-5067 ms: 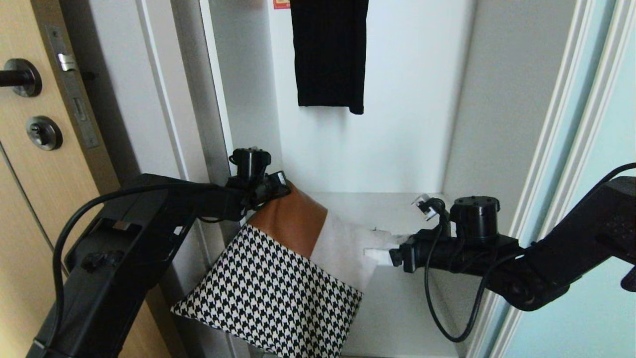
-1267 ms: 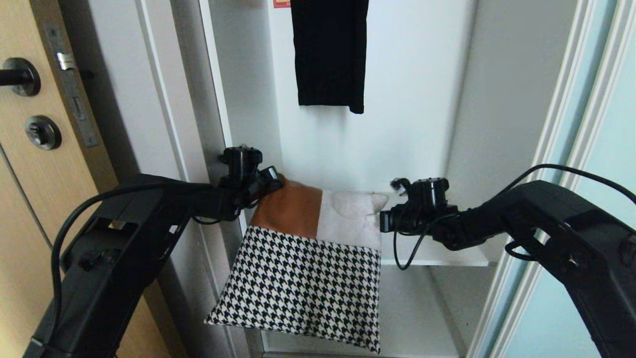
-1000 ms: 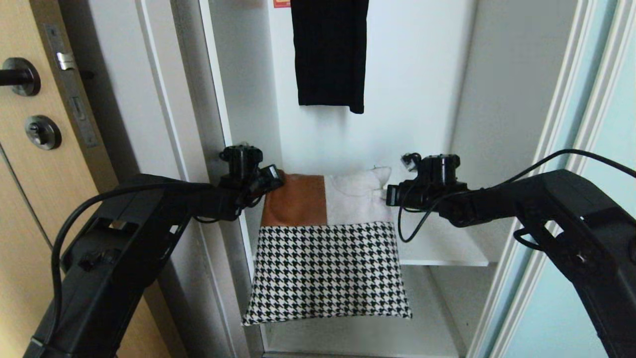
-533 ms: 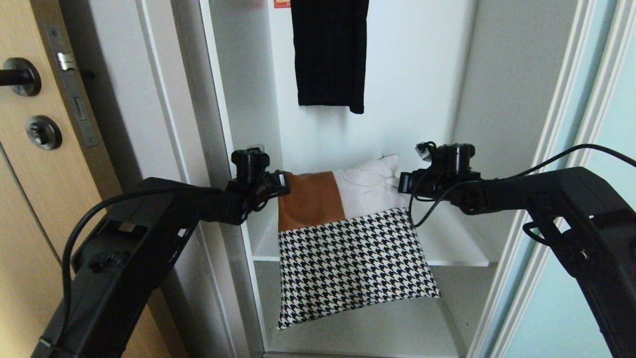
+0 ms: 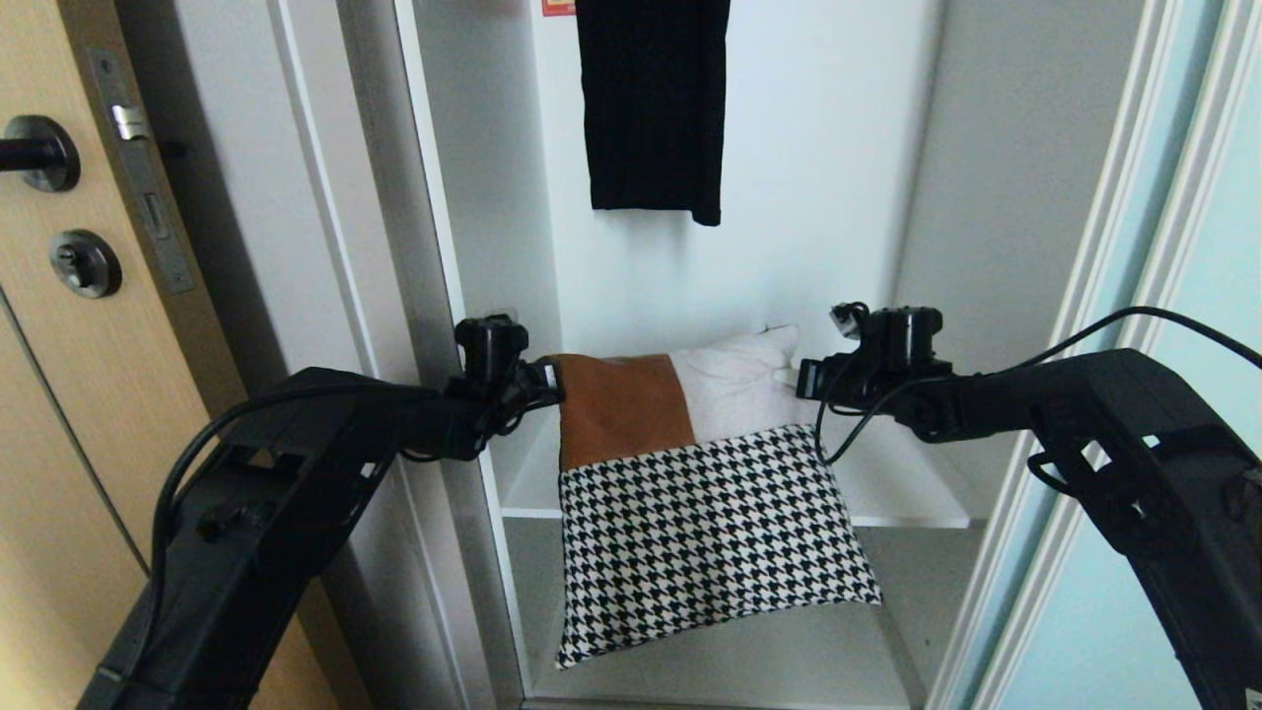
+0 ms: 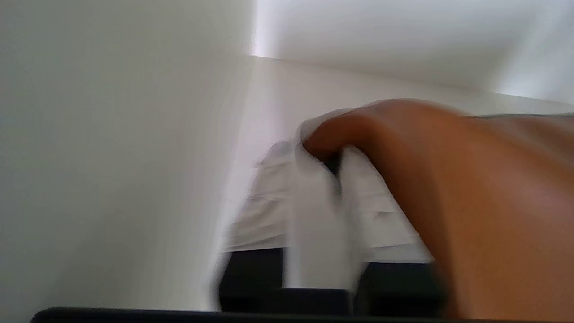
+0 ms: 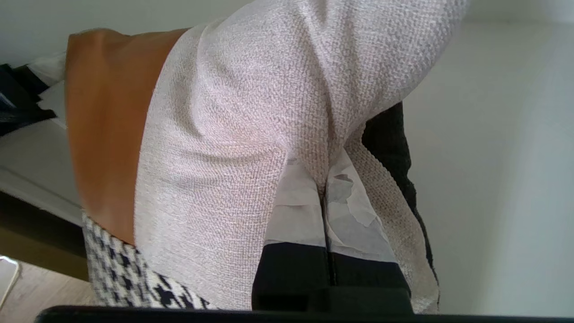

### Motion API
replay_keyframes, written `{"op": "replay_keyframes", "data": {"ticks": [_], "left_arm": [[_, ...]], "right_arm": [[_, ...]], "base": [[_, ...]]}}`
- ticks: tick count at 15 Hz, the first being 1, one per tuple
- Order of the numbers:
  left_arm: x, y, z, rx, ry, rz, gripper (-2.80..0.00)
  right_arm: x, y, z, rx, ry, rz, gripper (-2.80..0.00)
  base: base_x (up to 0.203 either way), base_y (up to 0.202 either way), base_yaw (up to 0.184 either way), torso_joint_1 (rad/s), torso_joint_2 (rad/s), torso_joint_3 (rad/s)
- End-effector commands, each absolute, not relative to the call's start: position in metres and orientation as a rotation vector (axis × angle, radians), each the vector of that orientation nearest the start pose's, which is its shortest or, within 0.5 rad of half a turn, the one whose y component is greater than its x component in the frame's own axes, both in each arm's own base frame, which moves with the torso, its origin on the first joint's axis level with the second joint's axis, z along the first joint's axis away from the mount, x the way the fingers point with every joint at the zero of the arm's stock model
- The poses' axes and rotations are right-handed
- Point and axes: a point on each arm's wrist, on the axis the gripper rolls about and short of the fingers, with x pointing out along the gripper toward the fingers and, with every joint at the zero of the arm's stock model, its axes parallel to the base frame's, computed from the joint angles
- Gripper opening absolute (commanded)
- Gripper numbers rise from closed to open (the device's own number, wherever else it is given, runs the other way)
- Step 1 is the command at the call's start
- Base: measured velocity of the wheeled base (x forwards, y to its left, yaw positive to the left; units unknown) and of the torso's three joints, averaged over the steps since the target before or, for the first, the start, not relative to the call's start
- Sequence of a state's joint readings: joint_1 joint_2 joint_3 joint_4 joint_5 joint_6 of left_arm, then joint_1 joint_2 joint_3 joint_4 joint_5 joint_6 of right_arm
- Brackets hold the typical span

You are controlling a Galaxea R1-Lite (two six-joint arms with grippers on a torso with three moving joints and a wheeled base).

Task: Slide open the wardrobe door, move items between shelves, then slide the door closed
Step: Place the pillow on the higher shelf

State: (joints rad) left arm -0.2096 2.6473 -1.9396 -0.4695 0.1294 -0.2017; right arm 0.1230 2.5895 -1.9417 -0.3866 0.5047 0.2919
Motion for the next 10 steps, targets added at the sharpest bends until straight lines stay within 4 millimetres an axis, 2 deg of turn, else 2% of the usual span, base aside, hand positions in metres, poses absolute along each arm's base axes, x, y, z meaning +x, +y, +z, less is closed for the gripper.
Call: {"op": "replay_keyframes", "data": {"ticks": [1,5,7,8,10], "left_arm": [[0.537,-0.103,0.067,-0.179,0.171,-0.042,0.00],[0.528,-0.097,0.125,-0.212,0.035,0.001,0.00],[0.515,-0.095,0.151,-0.250,0.017,0.005,0.00],[0.506,-0.097,0.156,-0.262,0.045,-0.006,0.00],[0.482,-0.115,0.161,-0.300,0.147,-0.091,0.00]], "right_arm": [[0.533,0.078,0.075,0.336,0.371,0.583,-2.80],[0.534,0.078,0.070,0.337,0.380,0.581,-2.80],[0.534,0.078,0.068,0.338,0.383,0.581,-2.80],[0.534,0.078,0.068,0.338,0.383,0.581,-2.80],[0.534,0.078,0.068,0.338,0.383,0.581,-2.80]], "base": [[0.000,0.000,0.000,0.000,0.00,0.000],[0.000,0.000,0.000,0.000,0.00,0.000],[0.000,0.000,0.000,0.000,0.00,0.000],[0.000,0.000,0.000,0.000,0.00,0.000],[0.000,0.000,0.000,0.000,0.00,0.000]]}}
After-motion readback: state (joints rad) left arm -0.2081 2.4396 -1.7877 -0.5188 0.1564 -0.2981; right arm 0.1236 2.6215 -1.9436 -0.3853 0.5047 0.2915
